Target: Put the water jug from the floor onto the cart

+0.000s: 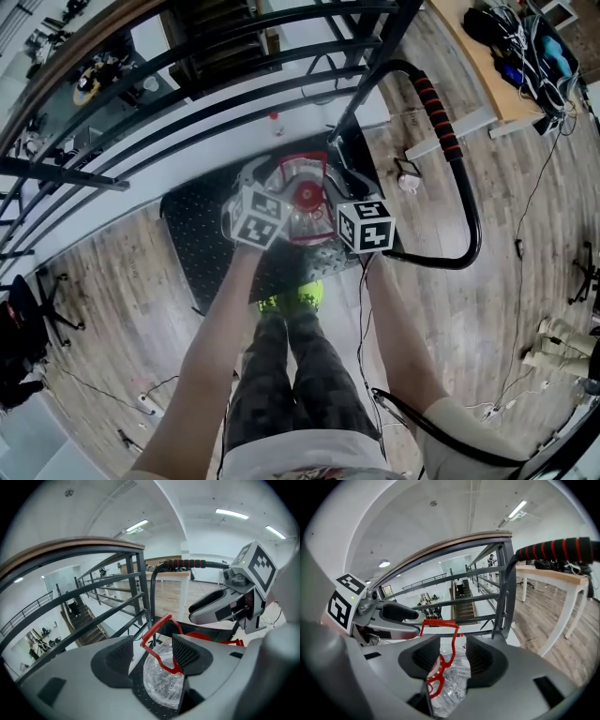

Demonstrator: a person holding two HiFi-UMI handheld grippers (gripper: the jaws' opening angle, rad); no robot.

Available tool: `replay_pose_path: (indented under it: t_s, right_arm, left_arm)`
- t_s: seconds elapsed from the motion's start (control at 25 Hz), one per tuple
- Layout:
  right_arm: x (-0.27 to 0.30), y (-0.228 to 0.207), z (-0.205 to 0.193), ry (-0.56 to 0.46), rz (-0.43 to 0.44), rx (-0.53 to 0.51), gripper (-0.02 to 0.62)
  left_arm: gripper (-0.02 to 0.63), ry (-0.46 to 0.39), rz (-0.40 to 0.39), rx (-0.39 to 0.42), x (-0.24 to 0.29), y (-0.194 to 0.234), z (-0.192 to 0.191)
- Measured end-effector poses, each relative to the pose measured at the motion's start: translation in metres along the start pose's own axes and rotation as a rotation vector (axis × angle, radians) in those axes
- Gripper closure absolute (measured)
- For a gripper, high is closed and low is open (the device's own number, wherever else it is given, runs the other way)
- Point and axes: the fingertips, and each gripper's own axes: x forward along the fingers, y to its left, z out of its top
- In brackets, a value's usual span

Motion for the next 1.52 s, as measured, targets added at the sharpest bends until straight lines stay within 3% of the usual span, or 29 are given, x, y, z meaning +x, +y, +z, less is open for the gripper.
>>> replay_pose_path:
  t_s: [0.16,0.2,0.24,0.28,0.4,0.56,0.92,1.52]
  right_arm:
    - [-0.019,0.013,0.025,-0.051,0.012,-0.024,0.439]
    - [-0.025,0.019,0.031,-0.063,0.022,-0.032,0.440]
    - [-0.031,0.024,0.037,-0.077,0.031,-0.040,0.446]
    - [-0.037,0.029,0.045,-0.096,0.038,-0.046,0.464]
    - [-0.055,0.043,0.067,-0.171,0.055,-0.056,0.515]
    - [-0.075,0.053,0.090,-0.251,0.053,-0.070,0.535]
    - [-0.099,0.067,0.116,-0.315,0.021,-0.131,0.566]
    - [-0.119,0.079,0.144,-0.353,0.010,-0.139,0.566]
  left_arm:
    - [0.381,-0.064,0.012,0.044,-0.024,-0.001,0.027]
    - [0.415,-0.097,0.012,0.049,-0.033,-0.002,0.037]
    - [0.533,-0.143,0.003,0.048,-0.042,-0.005,0.049]
    - [0.594,-0.198,-0.016,0.039,-0.052,-0.008,0.062]
    - [0.595,-0.338,-0.053,-0.005,-0.077,-0.017,0.094]
    - [0.595,-0.435,-0.033,-0.029,-0.099,-0.021,0.120]
    - [0.595,-0.476,-0.033,-0.051,-0.121,-0.026,0.143]
    - [0.595,-0.503,-0.065,-0.041,-0.140,-0.041,0.174]
